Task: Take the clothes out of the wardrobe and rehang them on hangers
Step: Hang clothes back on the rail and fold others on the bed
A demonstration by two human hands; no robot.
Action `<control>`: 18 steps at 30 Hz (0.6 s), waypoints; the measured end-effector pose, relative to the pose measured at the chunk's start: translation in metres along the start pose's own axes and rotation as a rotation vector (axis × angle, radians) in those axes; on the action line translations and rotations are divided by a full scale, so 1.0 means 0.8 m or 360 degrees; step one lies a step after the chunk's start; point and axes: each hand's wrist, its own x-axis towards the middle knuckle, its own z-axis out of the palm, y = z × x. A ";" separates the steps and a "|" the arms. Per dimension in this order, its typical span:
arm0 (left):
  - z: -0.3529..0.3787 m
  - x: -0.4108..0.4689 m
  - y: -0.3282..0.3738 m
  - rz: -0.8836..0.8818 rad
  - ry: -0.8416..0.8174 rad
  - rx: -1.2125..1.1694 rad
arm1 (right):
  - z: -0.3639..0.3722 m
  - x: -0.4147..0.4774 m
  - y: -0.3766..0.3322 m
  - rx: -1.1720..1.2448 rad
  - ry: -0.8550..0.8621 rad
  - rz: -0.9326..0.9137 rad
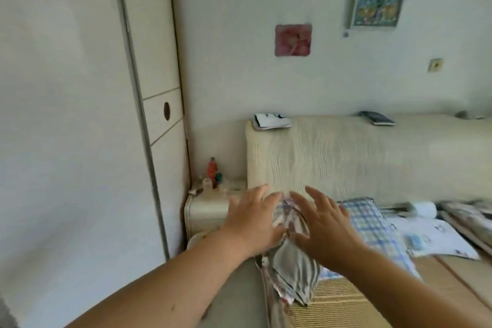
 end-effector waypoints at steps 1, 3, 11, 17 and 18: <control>0.019 0.011 0.013 0.0040 -0.0034 -0.0037 | 0.008 -0.005 0.017 0.0003 -0.0021 0.0071; 0.056 0.034 0.035 0.0125 -0.0115 -0.0078 | 0.024 -0.015 0.050 -0.0002 -0.0092 0.0209; 0.161 0.127 0.040 0.0333 -0.0358 -0.0105 | 0.097 0.018 0.121 0.0010 -0.0301 0.0519; 0.228 0.227 -0.036 0.0348 -0.0614 -0.0221 | 0.173 0.123 0.147 0.0059 -0.0340 0.0733; 0.234 0.248 -0.051 0.0364 -0.0635 -0.0211 | 0.184 0.143 0.150 0.0087 -0.0338 0.0776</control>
